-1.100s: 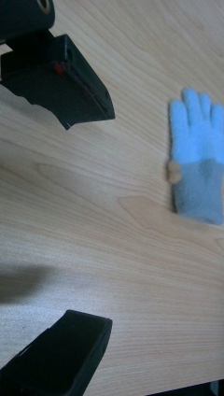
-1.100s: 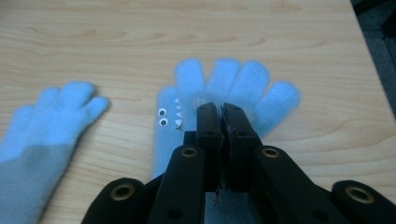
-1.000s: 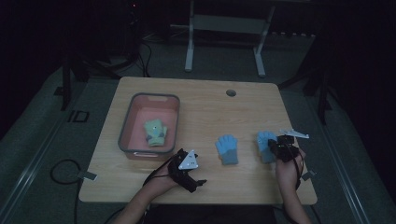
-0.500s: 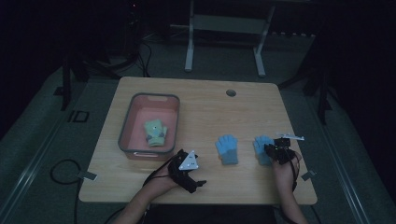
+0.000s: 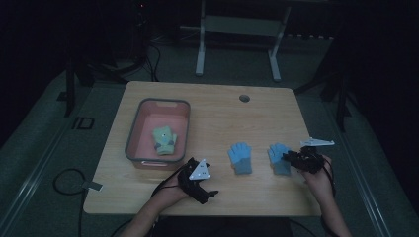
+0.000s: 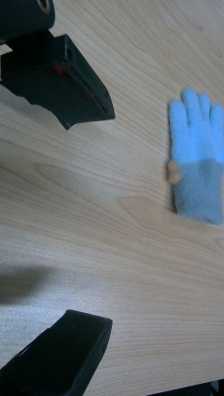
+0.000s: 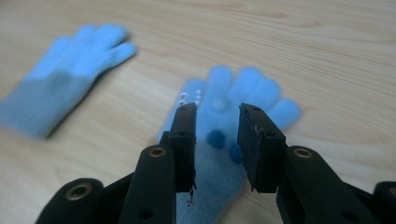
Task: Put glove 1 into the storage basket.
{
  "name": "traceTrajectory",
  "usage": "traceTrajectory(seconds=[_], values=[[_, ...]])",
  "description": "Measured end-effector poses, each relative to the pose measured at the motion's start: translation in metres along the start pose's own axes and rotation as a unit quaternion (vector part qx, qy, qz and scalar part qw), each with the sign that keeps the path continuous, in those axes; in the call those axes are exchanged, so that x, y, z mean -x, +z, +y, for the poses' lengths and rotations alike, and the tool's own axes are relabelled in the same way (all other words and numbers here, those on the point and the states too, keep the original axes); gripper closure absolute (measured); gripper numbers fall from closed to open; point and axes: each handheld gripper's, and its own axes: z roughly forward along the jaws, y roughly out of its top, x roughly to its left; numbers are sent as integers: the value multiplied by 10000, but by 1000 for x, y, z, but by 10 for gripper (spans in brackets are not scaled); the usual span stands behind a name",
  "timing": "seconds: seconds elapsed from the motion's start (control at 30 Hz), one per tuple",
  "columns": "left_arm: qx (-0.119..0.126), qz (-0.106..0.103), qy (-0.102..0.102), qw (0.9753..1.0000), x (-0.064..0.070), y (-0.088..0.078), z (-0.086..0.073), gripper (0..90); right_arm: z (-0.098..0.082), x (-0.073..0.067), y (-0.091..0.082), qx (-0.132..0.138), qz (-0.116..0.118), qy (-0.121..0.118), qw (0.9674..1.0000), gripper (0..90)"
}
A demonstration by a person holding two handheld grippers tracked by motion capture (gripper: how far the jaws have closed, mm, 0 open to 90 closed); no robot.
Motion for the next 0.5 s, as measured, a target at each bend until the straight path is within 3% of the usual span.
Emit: traceTrajectory(seconds=[0.1, 0.23, 0.4, 0.5], values=[[2, -5, 25, 10000, 1, 0, 0, 29, -1, 4, 3, -13, 186, -280, 9994, 657], [-3, 12, 29, 10000, 0, 0, 0, 30, -2, 7, 10, -119, 364, -409, 9984, 627], [13, 54, 28, 10000, -1, -1, 0, 31, -7, 5, 21, -240, 355, -467, 9980, 616], [14, 57, 34, 10000, 0, -1, -1, 35, -12, 5, 28, -310, 355, -625, 9969, 593]])
